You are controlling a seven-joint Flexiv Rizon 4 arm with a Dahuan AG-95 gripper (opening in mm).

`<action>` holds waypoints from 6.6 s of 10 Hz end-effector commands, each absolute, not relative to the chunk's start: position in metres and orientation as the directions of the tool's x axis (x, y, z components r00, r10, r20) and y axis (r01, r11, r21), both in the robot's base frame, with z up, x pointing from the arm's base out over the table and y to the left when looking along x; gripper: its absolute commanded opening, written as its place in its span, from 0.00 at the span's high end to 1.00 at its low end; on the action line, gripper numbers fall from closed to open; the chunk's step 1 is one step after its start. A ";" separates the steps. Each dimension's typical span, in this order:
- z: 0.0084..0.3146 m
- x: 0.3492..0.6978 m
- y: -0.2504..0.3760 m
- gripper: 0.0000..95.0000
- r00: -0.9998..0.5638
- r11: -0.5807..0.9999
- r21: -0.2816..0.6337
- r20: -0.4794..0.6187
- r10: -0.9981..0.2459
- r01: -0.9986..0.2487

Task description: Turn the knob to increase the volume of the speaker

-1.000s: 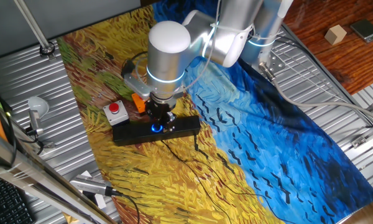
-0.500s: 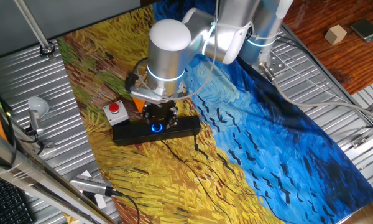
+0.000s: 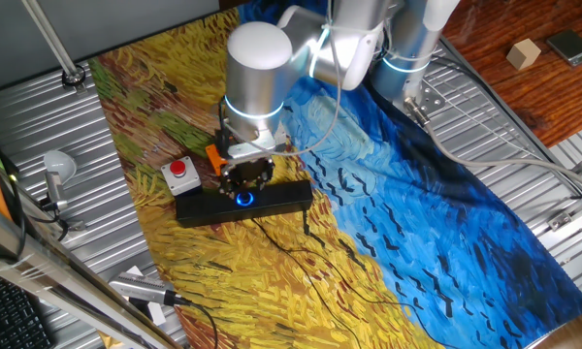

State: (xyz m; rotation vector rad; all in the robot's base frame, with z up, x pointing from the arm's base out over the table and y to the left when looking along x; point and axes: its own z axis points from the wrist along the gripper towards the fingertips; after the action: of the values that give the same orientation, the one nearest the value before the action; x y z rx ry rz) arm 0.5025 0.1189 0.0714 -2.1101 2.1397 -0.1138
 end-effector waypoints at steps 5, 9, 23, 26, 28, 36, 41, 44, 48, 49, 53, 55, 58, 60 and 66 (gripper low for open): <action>0.072 0.502 0.119 0.40 0.282 -0.276 -0.127 -0.030 -0.959 -0.953; 0.070 0.502 0.124 0.40 0.265 -0.261 -0.105 -0.028 -0.964 -0.960; 0.061 0.503 0.128 1.00 0.207 -0.203 -0.101 -0.027 -0.978 -0.974; 0.061 0.503 0.128 1.00 0.134 -0.130 -0.110 -0.022 -0.991 -0.985; 0.061 0.503 0.128 1.00 0.041 -0.038 -0.113 -0.017 -0.999 -0.993; 0.051 0.503 0.127 1.00 -0.845 0.846 -0.125 -0.082 -0.529 -0.518; 0.052 0.503 0.127 1.00 -0.991 0.995 -0.066 -0.097 -0.087 -0.081; 0.052 0.503 0.127 0.80 -0.994 0.996 -0.051 -0.086 0.071 0.076; 0.053 0.502 0.127 0.40 -0.996 0.998 -0.051 -0.080 0.028 0.032; 0.054 0.502 0.127 0.40 -0.996 0.998 -0.055 -0.080 -0.040 -0.036; 0.067 0.502 0.128 0.20 -0.948 0.948 -0.076 -0.060 -0.313 -0.308; 0.073 0.501 0.128 0.20 -0.908 0.908 -0.083 -0.050 -0.416 -0.411; 0.094 0.499 0.131 0.20 -0.820 0.818 -0.098 -0.036 -0.572 -0.567; 0.106 0.496 0.128 0.40 -0.761 0.756 -0.120 -0.015 -0.649 -0.643; 0.107 0.496 0.125 1.00 -0.693 0.692 -0.088 -0.029 -0.721 -0.716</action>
State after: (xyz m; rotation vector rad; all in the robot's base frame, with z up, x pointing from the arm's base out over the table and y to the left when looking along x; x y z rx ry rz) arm 0.4973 0.1251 0.1022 -0.9825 2.9195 -0.1081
